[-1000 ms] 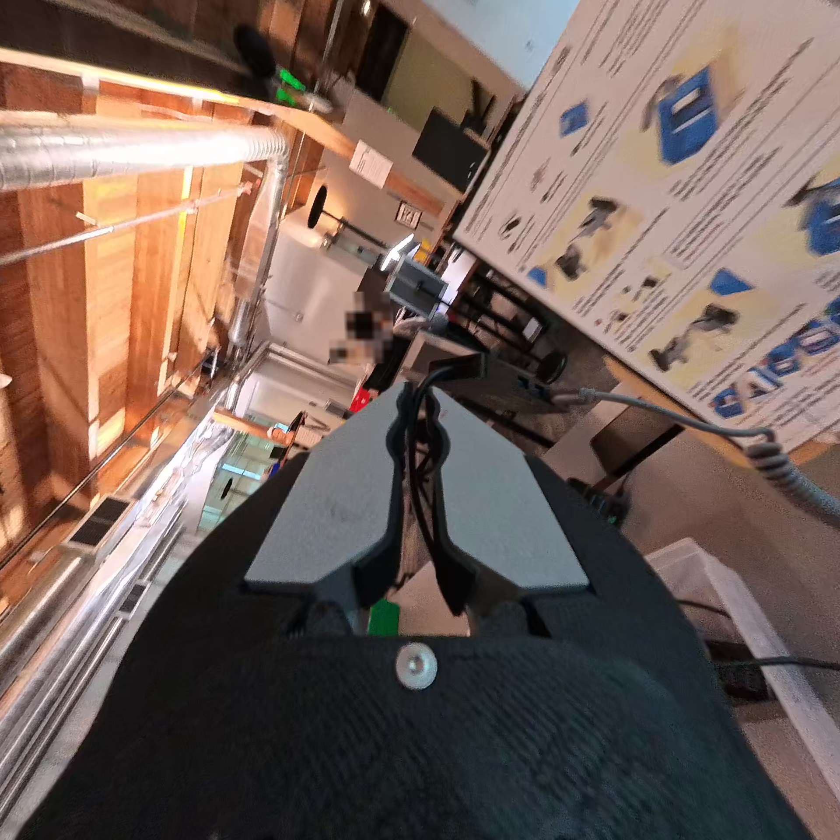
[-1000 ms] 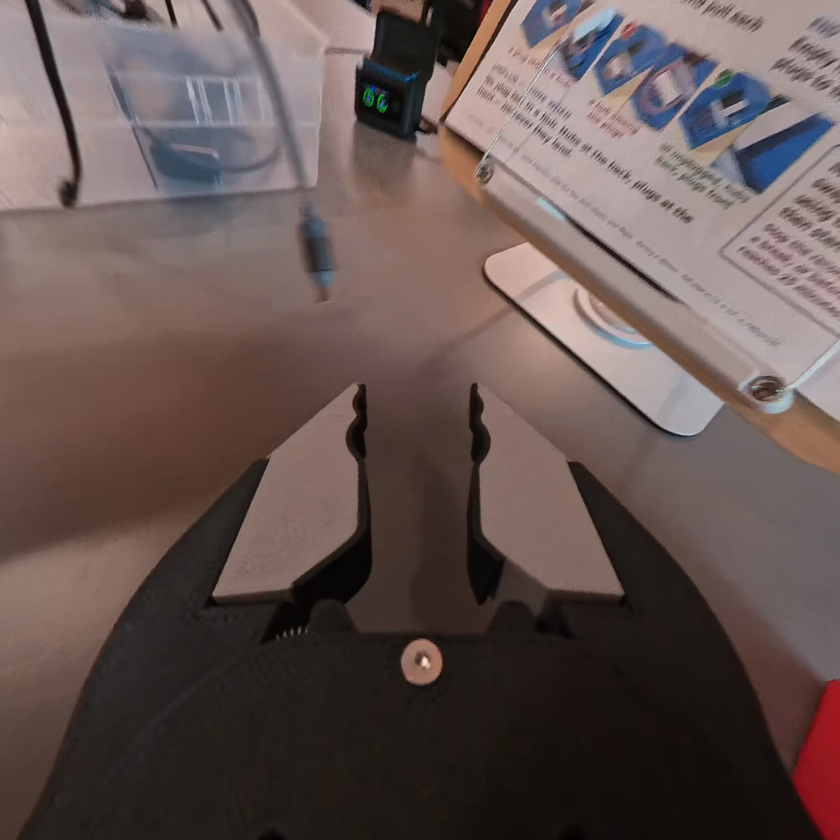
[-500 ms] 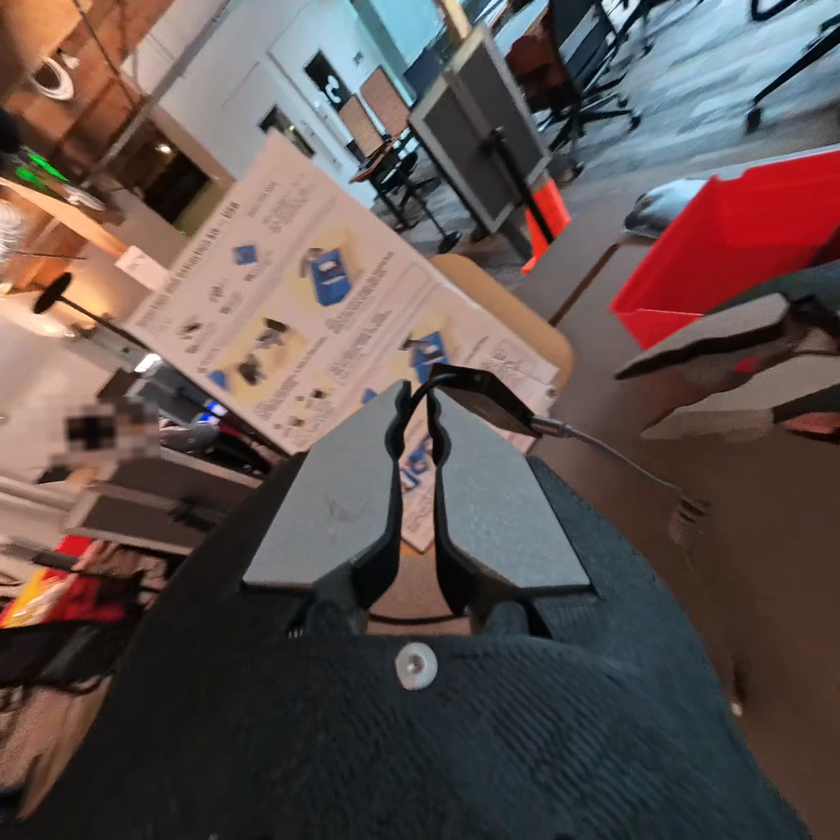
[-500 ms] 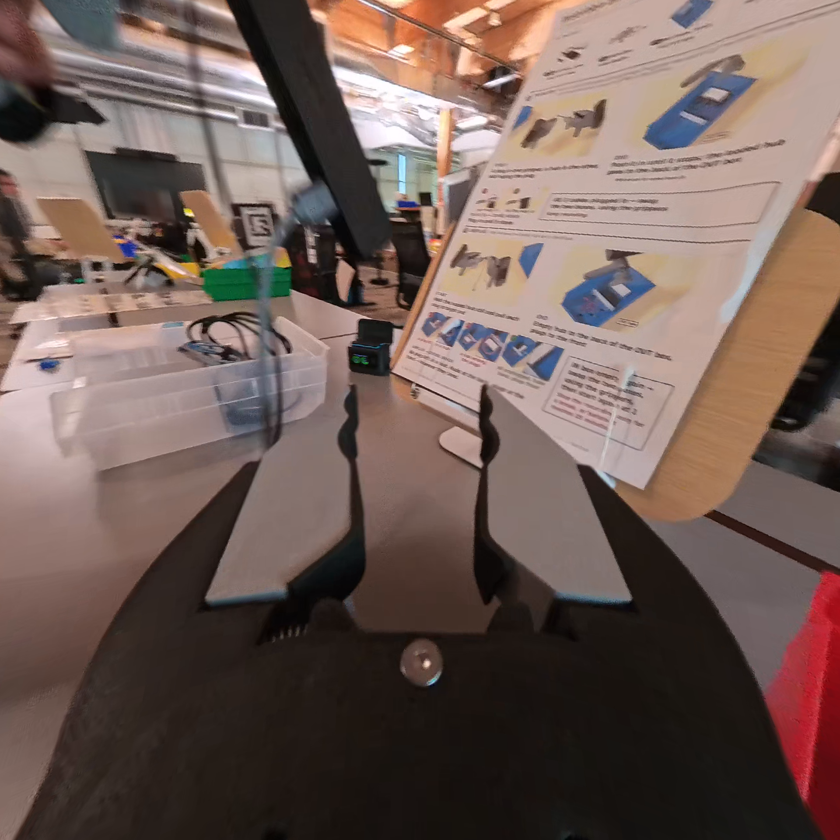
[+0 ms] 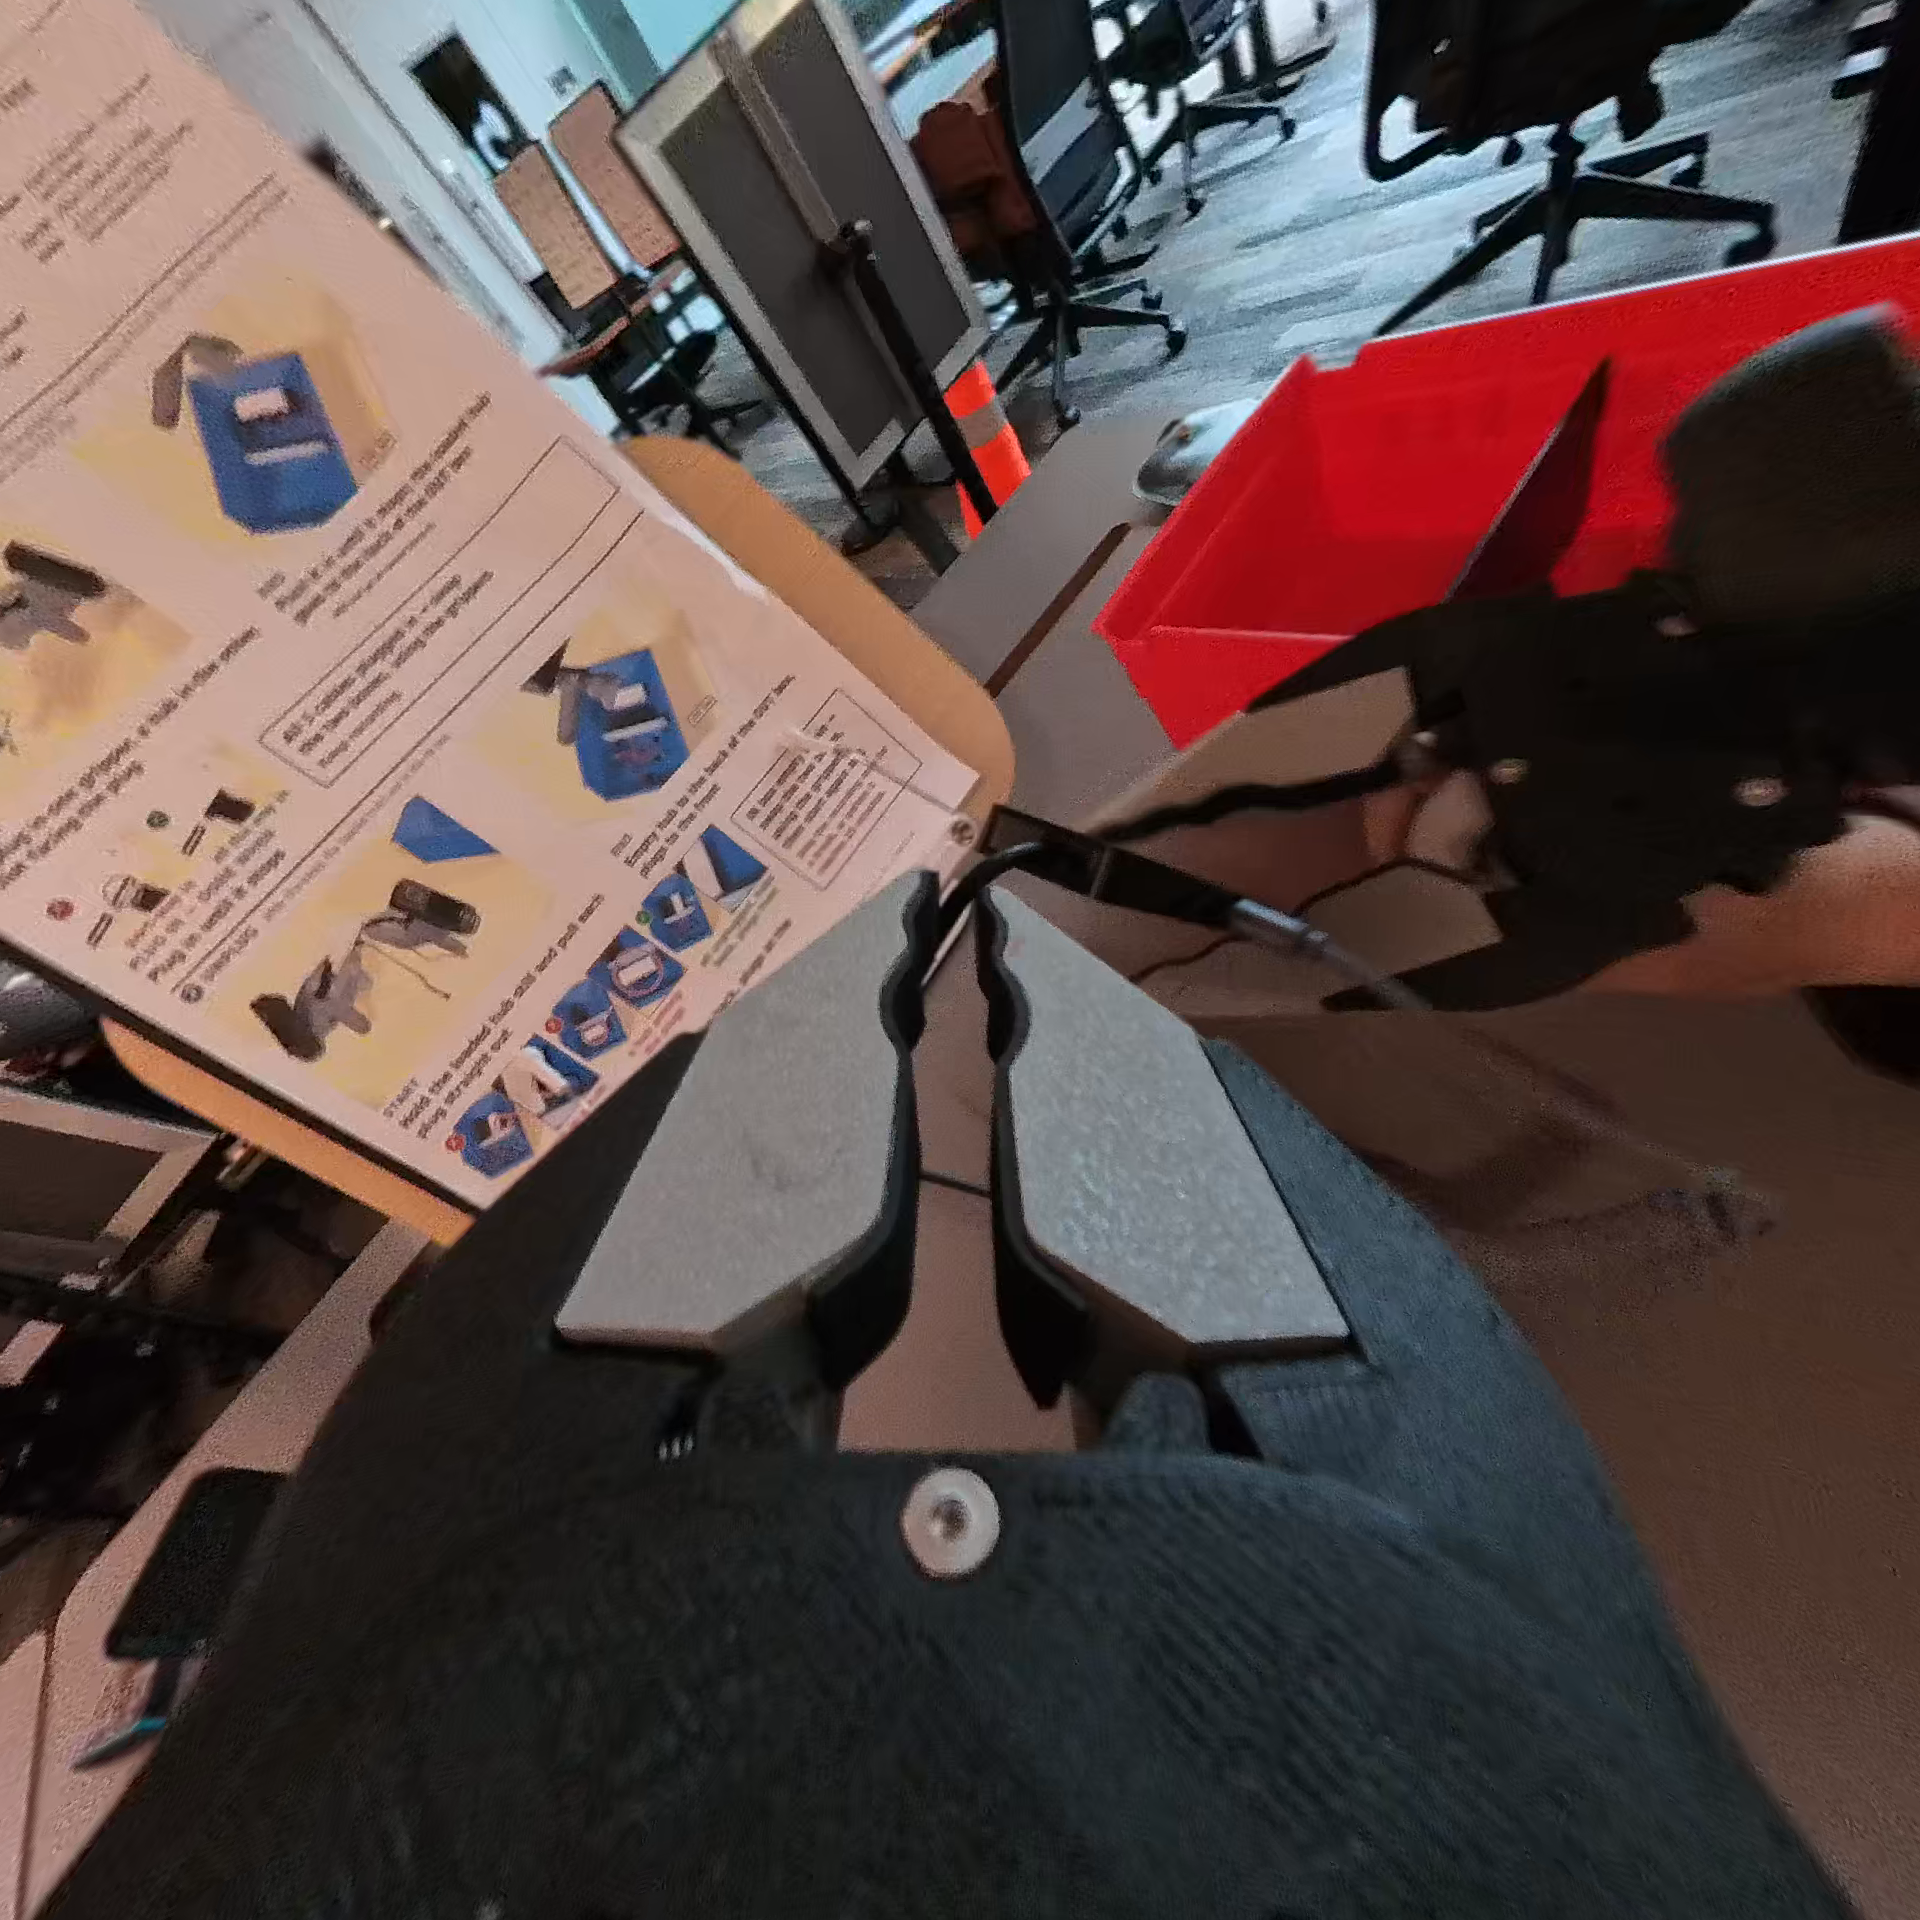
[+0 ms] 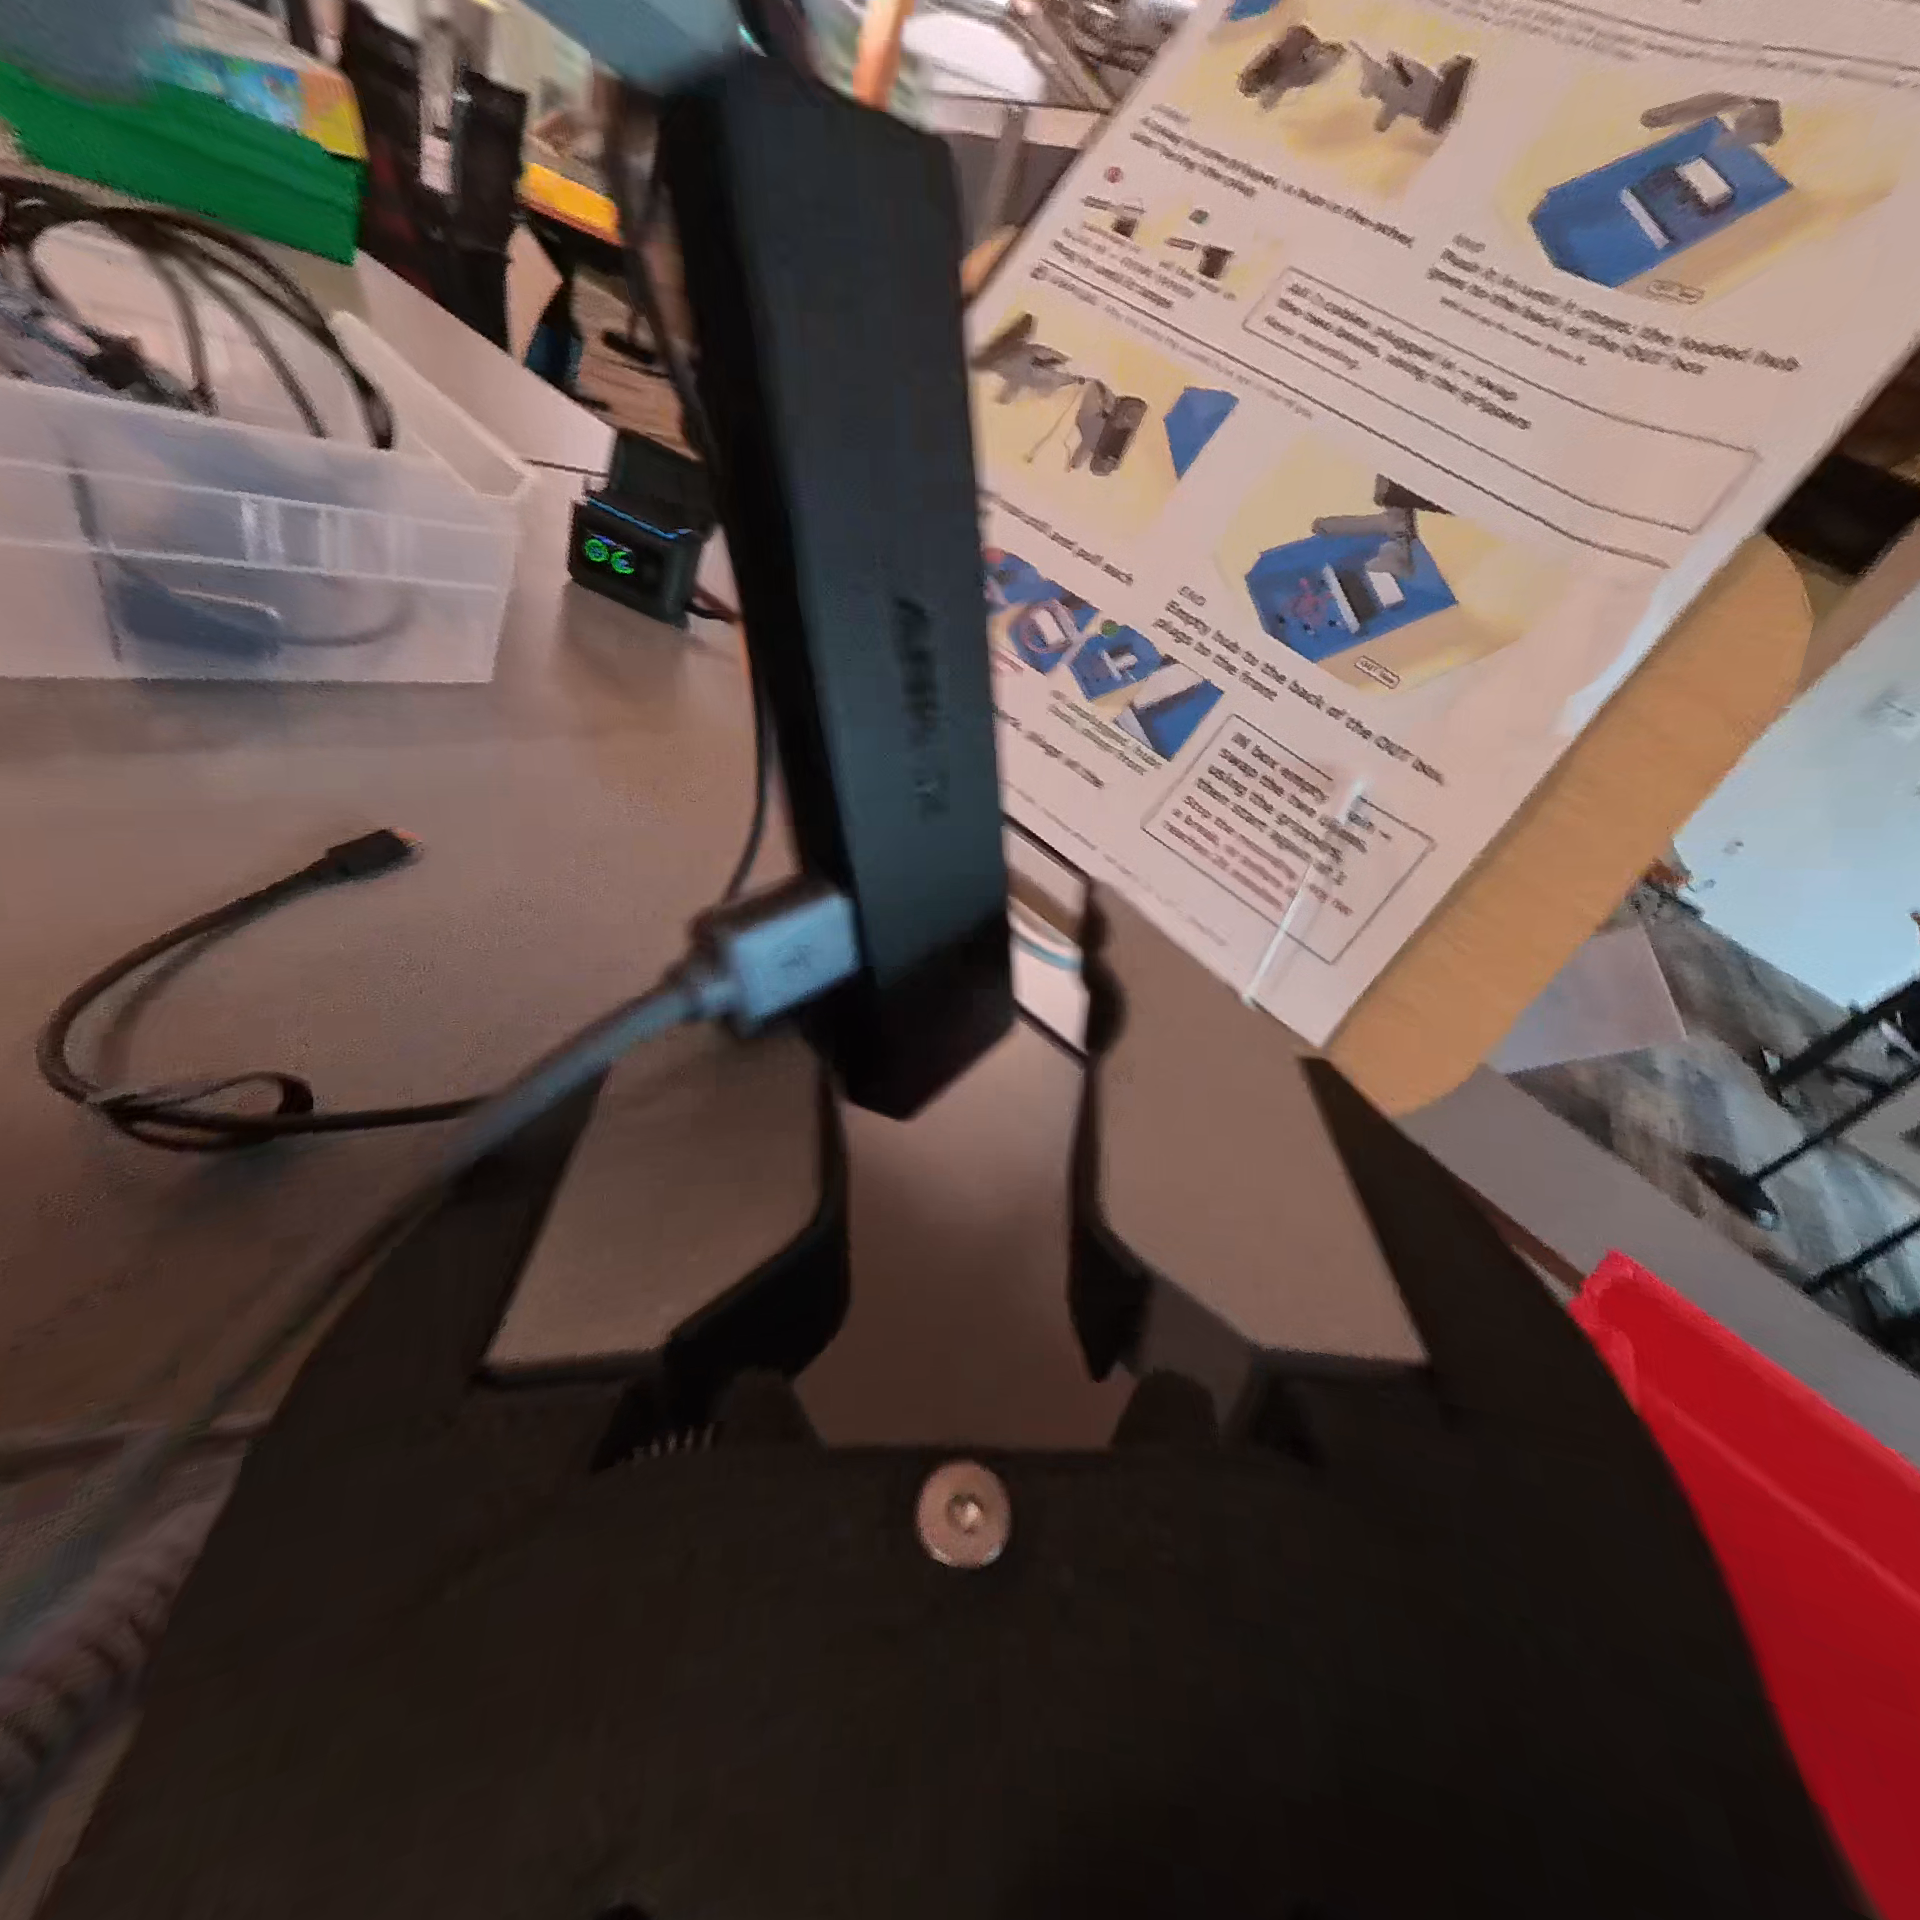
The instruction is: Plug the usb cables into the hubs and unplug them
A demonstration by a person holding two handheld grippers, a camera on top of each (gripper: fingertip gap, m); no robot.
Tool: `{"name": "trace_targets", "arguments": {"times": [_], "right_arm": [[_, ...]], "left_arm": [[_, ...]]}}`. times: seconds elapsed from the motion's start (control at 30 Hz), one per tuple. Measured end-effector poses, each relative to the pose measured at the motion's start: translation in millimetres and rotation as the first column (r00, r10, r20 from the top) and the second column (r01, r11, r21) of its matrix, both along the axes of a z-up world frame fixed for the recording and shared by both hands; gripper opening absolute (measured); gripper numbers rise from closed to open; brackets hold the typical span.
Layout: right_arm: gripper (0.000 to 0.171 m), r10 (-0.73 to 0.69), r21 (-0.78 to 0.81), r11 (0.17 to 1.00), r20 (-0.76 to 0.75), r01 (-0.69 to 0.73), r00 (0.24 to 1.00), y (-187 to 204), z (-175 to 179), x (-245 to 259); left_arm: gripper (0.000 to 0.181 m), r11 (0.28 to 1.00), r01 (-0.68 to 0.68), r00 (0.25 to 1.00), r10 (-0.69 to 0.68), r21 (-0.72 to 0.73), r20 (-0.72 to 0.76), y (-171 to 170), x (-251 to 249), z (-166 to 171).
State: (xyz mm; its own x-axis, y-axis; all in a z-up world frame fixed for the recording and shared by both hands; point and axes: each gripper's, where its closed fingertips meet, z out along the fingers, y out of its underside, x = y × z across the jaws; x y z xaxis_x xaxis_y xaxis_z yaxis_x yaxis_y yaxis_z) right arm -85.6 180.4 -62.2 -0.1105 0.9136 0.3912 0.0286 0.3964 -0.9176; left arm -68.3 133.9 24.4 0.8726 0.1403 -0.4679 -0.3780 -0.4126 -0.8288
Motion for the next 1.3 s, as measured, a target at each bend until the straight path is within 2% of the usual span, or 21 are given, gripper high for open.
{"name": "trace_targets", "arguments": {"times": [0.03,0.17,0.27,0.33,0.47,0.53,0.6,0.7,0.77,0.83,0.97,1.1,1.2,1.27,1.3], "right_arm": [[0.025,0.022,0.034,0.999,-0.009,-0.021,1.0,-4.7,-0.7,1.4],[0.02,0.023,0.088,0.996,0.061,-0.028,0.998,-3.2,-13.1,-3.4],[0.011,0.09,0.033,0.994,0.225,-0.1,0.97,-8.8,-38.0,-6.1],[0.009,0.12,0.012,0.991,0.328,-0.132,0.937,-13.3,-56.1,-6.3],[0.007,0.241,-0.081,0.97,0.446,-0.23,0.862,-29.4,-78.8,-1.5],[0.007,0.339,-0.126,0.939,0.49,-0.32,0.803,-43.9,-86.5,5.8],[0.007,0.397,-0.148,0.914,0.513,-0.377,0.761,-53.8,-89.2,13.1],[0.007,0.434,-0.139,0.885,0.59,-0.445,0.68,-59.3,-102.3,26.8],[0.007,0.465,-0.155,0.859,0.634,-0.488,0.617,-62.2,-112.3,36.5],[0.007,0.493,-0.162,0.832,0.656,-0.531,0.572,-65.8,-117.9,45.0],[0.007,0.568,-0.221,0.781,0.64,-0.584,0.518,-76.3,-116.1,54.5],[0.007,0.596,-0.253,0.757,0.644,-0.602,0.479,-79.7,-121.3,58.2],[0.007,0.656,-0.314,0.717,0.607,-0.623,0.449,-89.0,-116.7,62.1],[0.007,0.669,-0.335,0.71,0.596,-0.62,0.444,-92.8,-114.1,61.2],[0.007,0.652,-0.318,0.727,0.597,-0.608,0.467,-90.3,-114.4,57.4]], "left_arm": [[0.004,1.0,-0.02,1.0,0.02,0.009,-0.003,-1.2,-7.0,-5.1],[0.005,0.997,-0.073,0.994,0.075,-0.023,0.084,-10.6,-41.0,-40.7],[0.027,0.983,-0.141,0.978,0.157,-0.116,0.14,-18.6,-68.1,-86.7],[0.041,0.989,-0.093,0.981,0.111,-0.111,0.162,-17.7,-67.0,-104.2],[0.069,0.996,0.087,0.986,-0.084,-0.02,0.145,-16.9,-53.5,-124.0],[0.076,0.98,0.186,0.975,-0.174,-0.072,0.139,-21.1,-41.0,-134.3],[0.072,0.964,0.257,0.961,-0.247,-0.07,0.127,-23.3,-33.2,-141.9],[0.069,0.914,0.382,0.913,-0.349,-0.14,0.211,-31.5,-16.0,-163.8],[0.046,0.89,0.438,0.887,-0.405,-0.129,0.223,-37.3,-8.7,-164.9],[0.031,0.849,0.522,0.829,-0.482,-0.082,0.285,-43.2,6.2,-161.1],[0.027,0.817,0.573,0.774,-0.515,-0.062,0.369,-40.6,21.2,-165.3],[0.025,0.799,0.588,0.787,-0.528,-0.127,0.32,-37.2,29.1,-179.1],[0.021,0.77,0.629,0.751,-0.568,-0.105,0.335,-38.3,40.0,-178.4],[0.021,0.759,0.638,0.746,-0.568,-0.131,0.348,-36.3,44.1,-185.4],[0.017,0.765,0.628,0.757,-0.56,-0.141,0.338,-33.2,43.8,-188.0]]}}
